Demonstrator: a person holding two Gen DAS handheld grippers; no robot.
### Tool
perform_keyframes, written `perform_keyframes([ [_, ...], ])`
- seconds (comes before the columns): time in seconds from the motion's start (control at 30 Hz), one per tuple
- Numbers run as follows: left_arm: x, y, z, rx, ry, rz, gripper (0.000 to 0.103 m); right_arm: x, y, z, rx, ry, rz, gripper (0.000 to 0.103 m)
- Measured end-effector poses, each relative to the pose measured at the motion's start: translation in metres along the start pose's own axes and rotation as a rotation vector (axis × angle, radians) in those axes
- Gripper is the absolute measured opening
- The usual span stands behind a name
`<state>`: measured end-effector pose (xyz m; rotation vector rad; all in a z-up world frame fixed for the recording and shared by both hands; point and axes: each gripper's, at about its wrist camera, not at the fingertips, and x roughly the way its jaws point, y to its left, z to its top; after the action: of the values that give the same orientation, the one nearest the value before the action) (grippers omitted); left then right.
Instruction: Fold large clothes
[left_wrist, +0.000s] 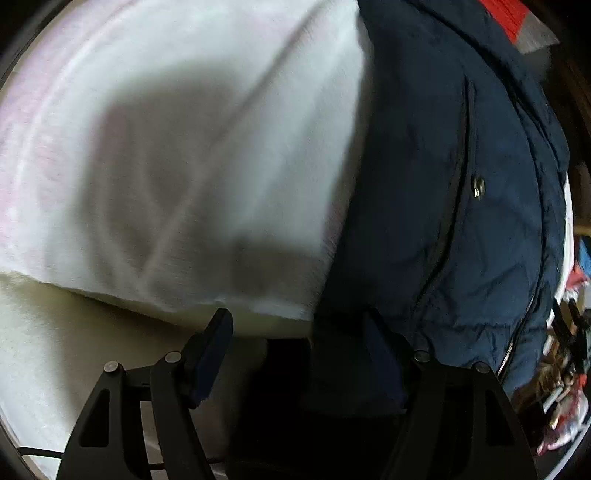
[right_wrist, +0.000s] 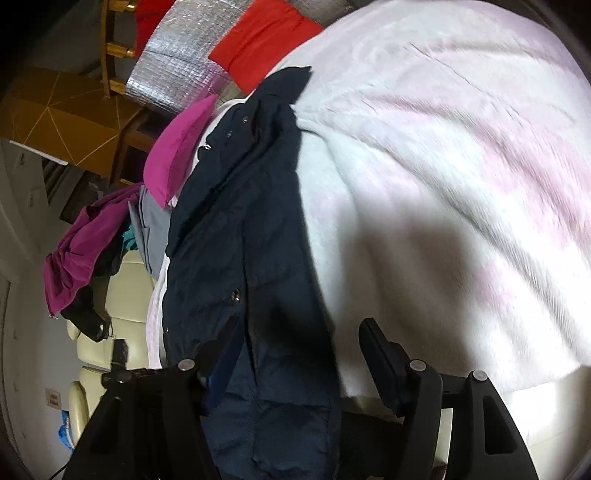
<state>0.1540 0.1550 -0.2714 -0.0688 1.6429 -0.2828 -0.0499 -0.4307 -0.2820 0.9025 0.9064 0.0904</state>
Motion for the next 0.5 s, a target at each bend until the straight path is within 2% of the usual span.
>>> perform_keyframes([
  [0.07, 0.006, -0.002, -0.001, 0.009, 0.012, -0.031, 0.073, 0.002, -0.003, -0.004, 0.013, 0.011, 0.013, 0.068],
  [0.13, 0.011, -0.001, -0.003, -0.008, 0.024, -0.109, 0.073, 0.003, -0.006, -0.007, 0.017, 0.024, 0.019, 0.069],
  [0.23, 0.013, 0.002, -0.007, -0.009, 0.022, -0.159, 0.073, 0.008, -0.01, -0.014, 0.032, 0.054, 0.034, 0.07],
  [0.4, 0.019, 0.001, -0.014, -0.009, 0.037, -0.306, 0.07, 0.014, -0.021, -0.024, 0.07, 0.084, 0.068, 0.072],
  [0.43, 0.019, 0.001, -0.014, -0.014, 0.026, -0.335, 0.065, 0.015, -0.023, -0.025, 0.08, 0.081, 0.082, 0.074],
  [0.47, 0.018, 0.0, -0.014, -0.016, 0.018, -0.358, 0.054, 0.015, -0.024, -0.026, 0.088, 0.08, 0.096, 0.076],
  [0.5, 0.018, 0.001, -0.014, -0.014, 0.014, -0.365, 0.051, 0.016, -0.025, -0.027, 0.094, 0.08, 0.109, 0.078],
])
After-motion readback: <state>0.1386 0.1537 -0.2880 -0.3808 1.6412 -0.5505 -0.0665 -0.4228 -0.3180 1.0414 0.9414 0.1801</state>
